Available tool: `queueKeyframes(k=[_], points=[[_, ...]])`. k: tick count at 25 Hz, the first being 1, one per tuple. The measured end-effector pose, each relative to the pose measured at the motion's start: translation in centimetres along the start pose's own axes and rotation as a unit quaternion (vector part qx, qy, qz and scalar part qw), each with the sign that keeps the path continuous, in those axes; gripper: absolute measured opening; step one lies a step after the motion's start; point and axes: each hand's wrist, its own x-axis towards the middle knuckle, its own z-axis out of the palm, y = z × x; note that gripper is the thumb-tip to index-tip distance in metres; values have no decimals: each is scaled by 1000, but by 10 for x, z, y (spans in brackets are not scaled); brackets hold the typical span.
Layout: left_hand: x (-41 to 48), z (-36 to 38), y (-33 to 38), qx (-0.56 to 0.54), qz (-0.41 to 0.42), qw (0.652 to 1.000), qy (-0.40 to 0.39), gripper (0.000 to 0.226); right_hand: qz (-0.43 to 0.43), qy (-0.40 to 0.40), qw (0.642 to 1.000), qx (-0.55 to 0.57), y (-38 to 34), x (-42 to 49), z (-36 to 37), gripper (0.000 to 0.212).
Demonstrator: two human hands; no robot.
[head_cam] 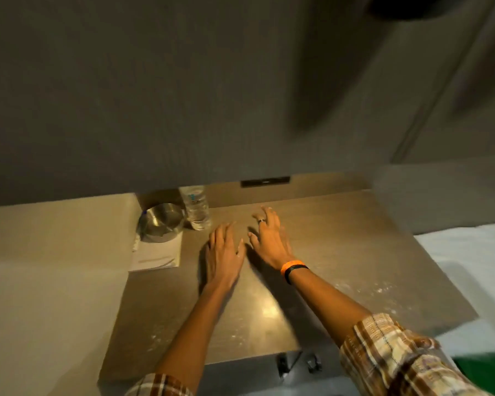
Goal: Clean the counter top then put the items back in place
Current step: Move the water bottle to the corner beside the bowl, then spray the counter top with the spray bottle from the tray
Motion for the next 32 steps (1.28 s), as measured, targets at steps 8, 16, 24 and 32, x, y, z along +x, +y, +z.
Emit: queueKeyframes(k=[8,16,24,32], points=[[-19,116,225,31,231,961,-146,70,128,38,979,-153,220,-109,-141,60],[-53,208,350,84,230,946,-212,78,175,34,975,-134,383,-161,-192,72],[-60,230,352,101,224,955,-167,67,255,13,966,-35,502,-168,-145,65],[-54,246,348,128,220,955,-150,71,282,109,940,158,532,-174,-67,36]])
